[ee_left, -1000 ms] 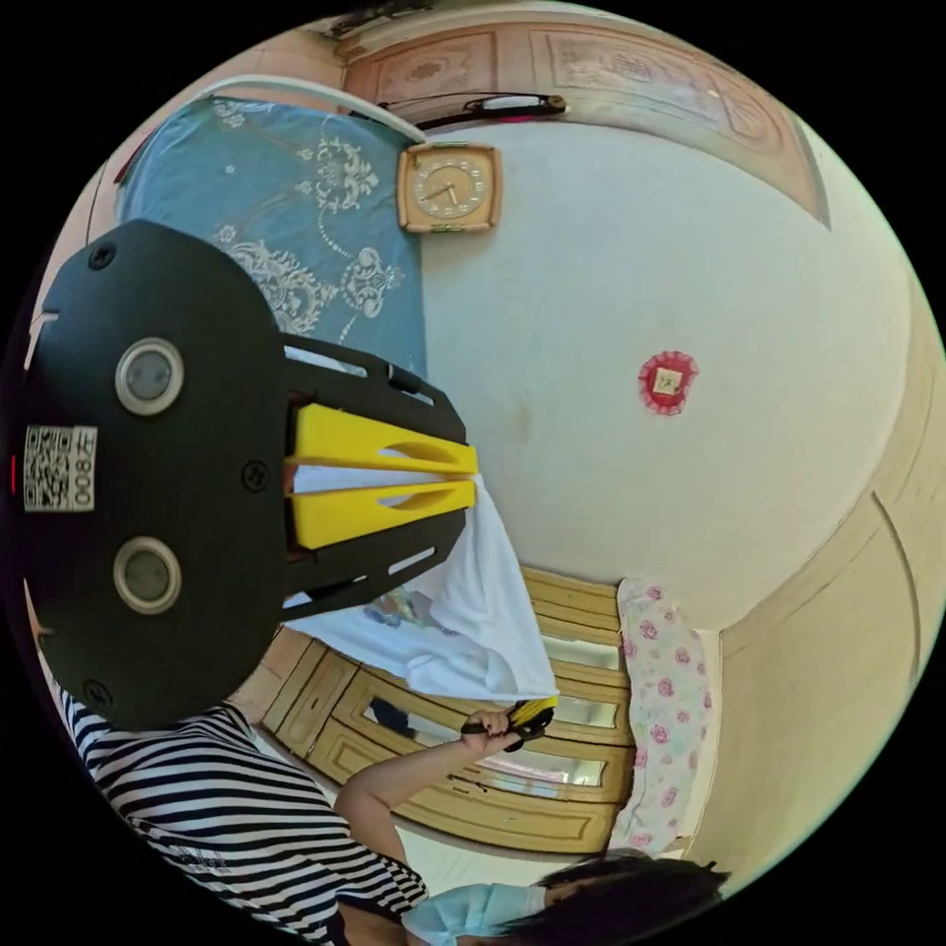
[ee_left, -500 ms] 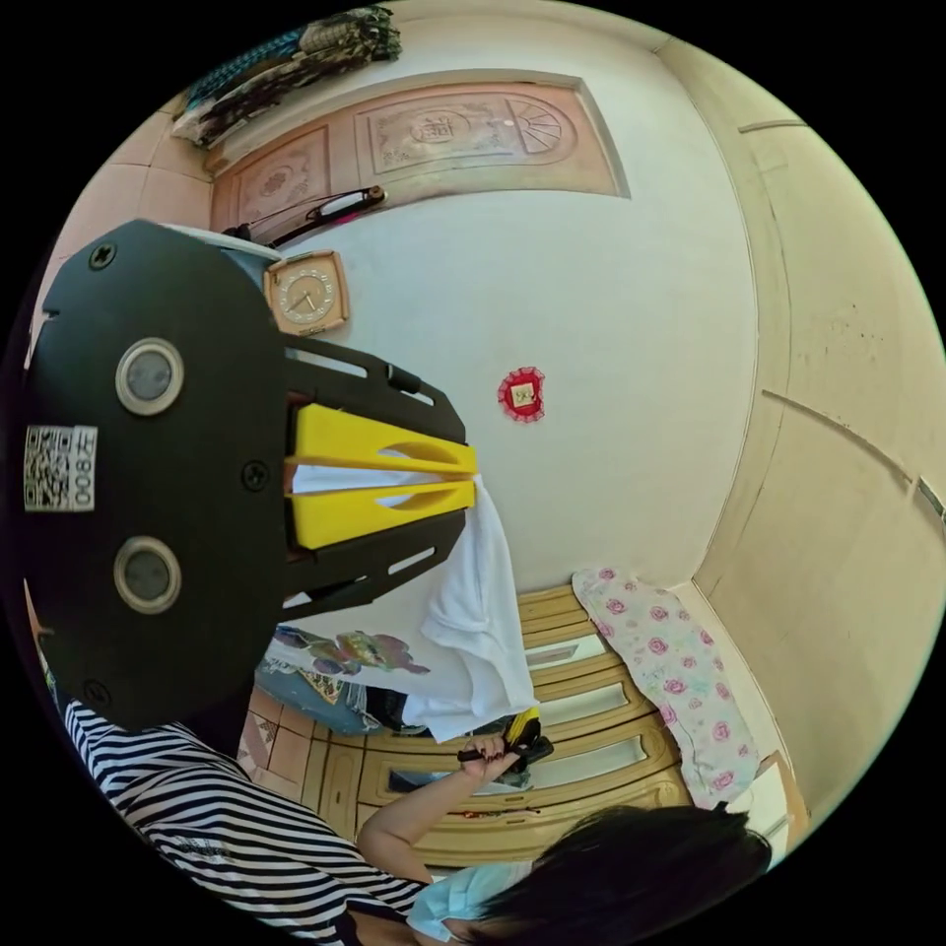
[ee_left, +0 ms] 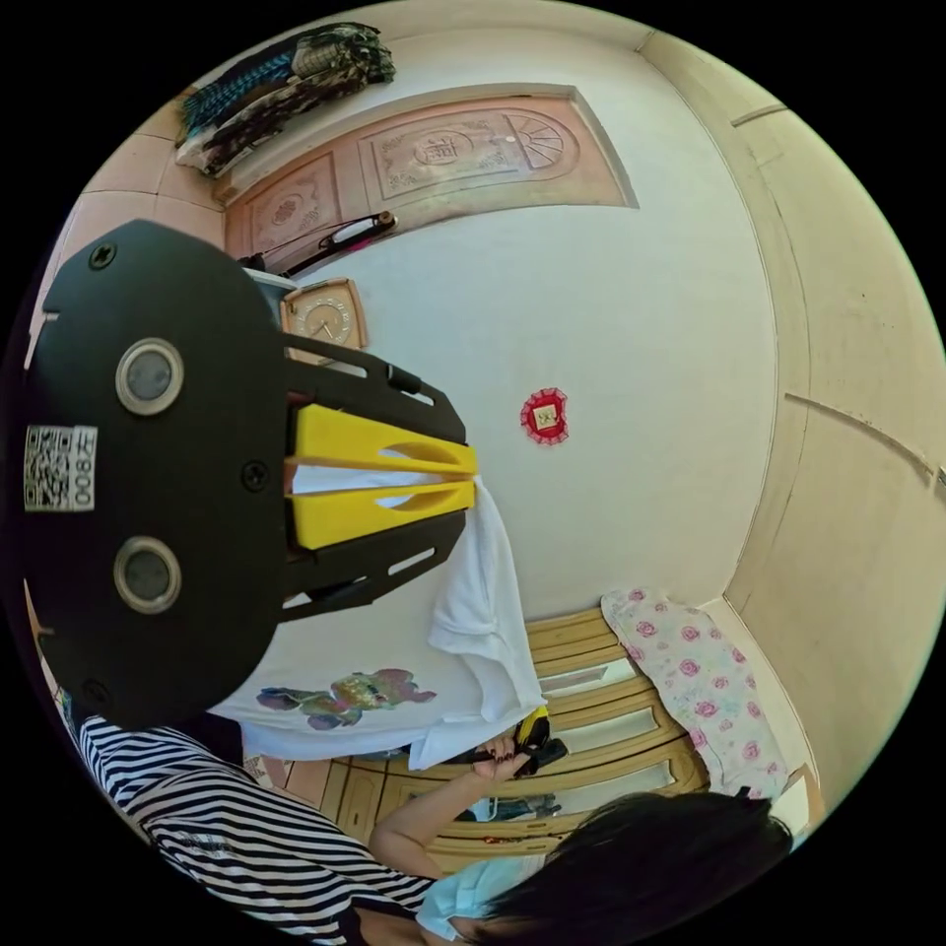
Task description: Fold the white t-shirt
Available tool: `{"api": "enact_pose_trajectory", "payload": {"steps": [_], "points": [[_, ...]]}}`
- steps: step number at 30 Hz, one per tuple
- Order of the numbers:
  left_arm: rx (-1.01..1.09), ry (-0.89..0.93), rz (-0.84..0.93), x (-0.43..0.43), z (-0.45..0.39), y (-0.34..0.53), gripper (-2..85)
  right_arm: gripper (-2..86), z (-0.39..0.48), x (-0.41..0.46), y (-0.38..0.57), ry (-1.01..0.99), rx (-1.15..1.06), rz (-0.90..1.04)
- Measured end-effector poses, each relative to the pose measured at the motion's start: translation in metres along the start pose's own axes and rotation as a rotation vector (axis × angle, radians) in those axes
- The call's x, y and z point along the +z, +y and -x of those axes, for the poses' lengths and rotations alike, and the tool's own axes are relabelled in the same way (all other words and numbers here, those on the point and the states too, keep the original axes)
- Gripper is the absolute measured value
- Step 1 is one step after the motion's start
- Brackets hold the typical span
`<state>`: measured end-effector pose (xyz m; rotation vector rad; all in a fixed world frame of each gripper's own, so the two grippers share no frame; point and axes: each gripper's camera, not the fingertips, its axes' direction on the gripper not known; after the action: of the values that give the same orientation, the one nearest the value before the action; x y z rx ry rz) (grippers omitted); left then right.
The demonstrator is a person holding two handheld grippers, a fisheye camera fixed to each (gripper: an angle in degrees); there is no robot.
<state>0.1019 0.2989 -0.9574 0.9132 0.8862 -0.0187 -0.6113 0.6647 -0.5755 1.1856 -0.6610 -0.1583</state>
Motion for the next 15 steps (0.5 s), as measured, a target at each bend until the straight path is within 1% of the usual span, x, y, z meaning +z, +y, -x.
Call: {"api": "enact_pose_trajectory", "payload": {"steps": [2, 3, 5, 6, 8, 9, 10, 11, 12, 13, 14, 15], "points": [[-0.015, -0.007, 0.030, 0.030, 0.022, -0.002, 1.1, 0.7, -0.064, 0.017, -0.013, 0.011, 0.044, 0.021], [-0.032, -0.008, 0.053, 0.053, 0.039, -0.002, 1.1, 0.6, -0.082, 0.022, -0.016, 0.011, 0.058, 0.028], [-0.063, -0.005, 0.094, 0.092, 0.067, -0.001, 1.1, 0.4, -0.161, 0.046, -0.028, 0.037, 0.122, 0.067], [-0.084, -0.008, 0.130, 0.122, 0.086, 0.001, 1.1, 0.4, -0.182, 0.052, -0.031, 0.045, 0.140, 0.080], [-0.122, -0.010, 0.190, 0.171, 0.118, 0.007, 1.1, 0.3, -0.276, 0.082, -0.041, 0.046, 0.224, 0.124], [-0.147, -0.012, 0.236, 0.207, 0.141, 0.013, 1.1, 0.3, -0.302, 0.091, -0.043, 0.046, 0.245, 0.137], [-0.163, -0.020, 0.292, 0.247, 0.165, 0.020, 1.2, 0.3, -0.354, 0.108, -0.046, 0.071, 0.289, 0.170], [-0.172, -0.026, 0.323, 0.267, 0.176, 0.024, 1.2, 0.4, -0.407, 0.127, -0.049, 0.112, 0.325, 0.212], [-0.201, -0.028, 0.382, 0.311, 0.201, 0.034, 1.3, 0.4, -0.434, 0.136, -0.049, 0.133, 0.346, 0.231], [-0.232, -0.033, 0.447, 0.357, 0.227, 0.047, 1.4, 0.4, -0.492, 0.155, -0.048, 0.146, 0.402, 0.256], [-0.252, -0.040, 0.478, 0.380, 0.239, 0.055, 1.4, 0.4, -0.548, 0.173, -0.043, 0.146, 0.453, 0.276], [-0.297, -0.046, 0.538, 0.425, 0.264, 0.072, 1.6, 0.4, -0.577, 0.181, -0.040, 0.155, 0.485, 0.289]]}}
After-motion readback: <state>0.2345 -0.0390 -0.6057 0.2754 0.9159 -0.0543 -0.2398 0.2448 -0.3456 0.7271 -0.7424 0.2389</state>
